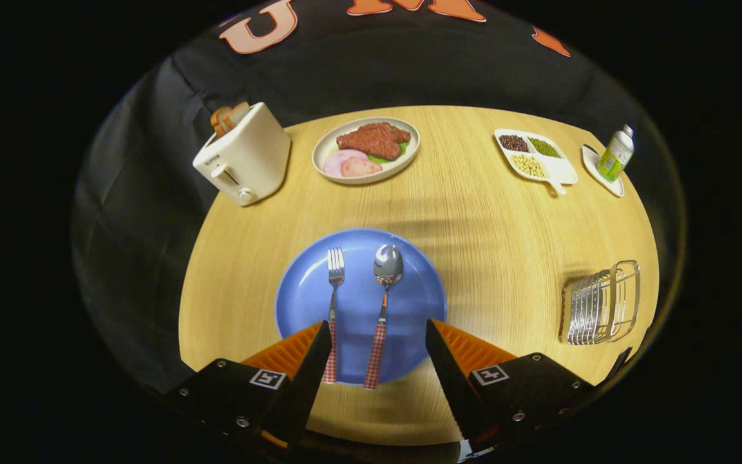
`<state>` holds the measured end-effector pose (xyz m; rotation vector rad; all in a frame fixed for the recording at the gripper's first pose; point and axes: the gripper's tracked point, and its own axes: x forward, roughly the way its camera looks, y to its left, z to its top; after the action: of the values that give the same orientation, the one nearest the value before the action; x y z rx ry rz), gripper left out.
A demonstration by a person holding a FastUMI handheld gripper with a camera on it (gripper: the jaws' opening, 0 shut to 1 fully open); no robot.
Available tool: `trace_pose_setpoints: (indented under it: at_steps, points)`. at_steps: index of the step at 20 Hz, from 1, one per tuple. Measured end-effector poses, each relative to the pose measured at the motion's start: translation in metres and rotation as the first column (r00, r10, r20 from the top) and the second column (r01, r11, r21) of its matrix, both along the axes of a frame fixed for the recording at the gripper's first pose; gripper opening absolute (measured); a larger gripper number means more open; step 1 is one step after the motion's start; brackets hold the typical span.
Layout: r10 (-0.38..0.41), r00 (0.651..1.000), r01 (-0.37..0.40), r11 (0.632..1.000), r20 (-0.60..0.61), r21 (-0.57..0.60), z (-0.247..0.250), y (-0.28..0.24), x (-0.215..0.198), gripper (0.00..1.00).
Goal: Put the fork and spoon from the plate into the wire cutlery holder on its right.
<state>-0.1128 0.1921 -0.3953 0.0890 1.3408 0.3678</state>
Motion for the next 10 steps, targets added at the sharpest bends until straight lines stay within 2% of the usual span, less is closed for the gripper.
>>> trace_pose_setpoints:
  at_steps: [5,7,10]
  points:
    - [0.048,0.995,-0.053,0.997,-0.089,-0.054,-0.028,0.004,-0.016,0.89]
    - [0.06,0.985,-0.069,0.996,-0.163,-0.049,-0.035,0.011,-0.025,0.85]
    - [0.071,0.977,-0.091,0.992,-0.199,-0.09,-0.045,0.008,-0.027,0.79]
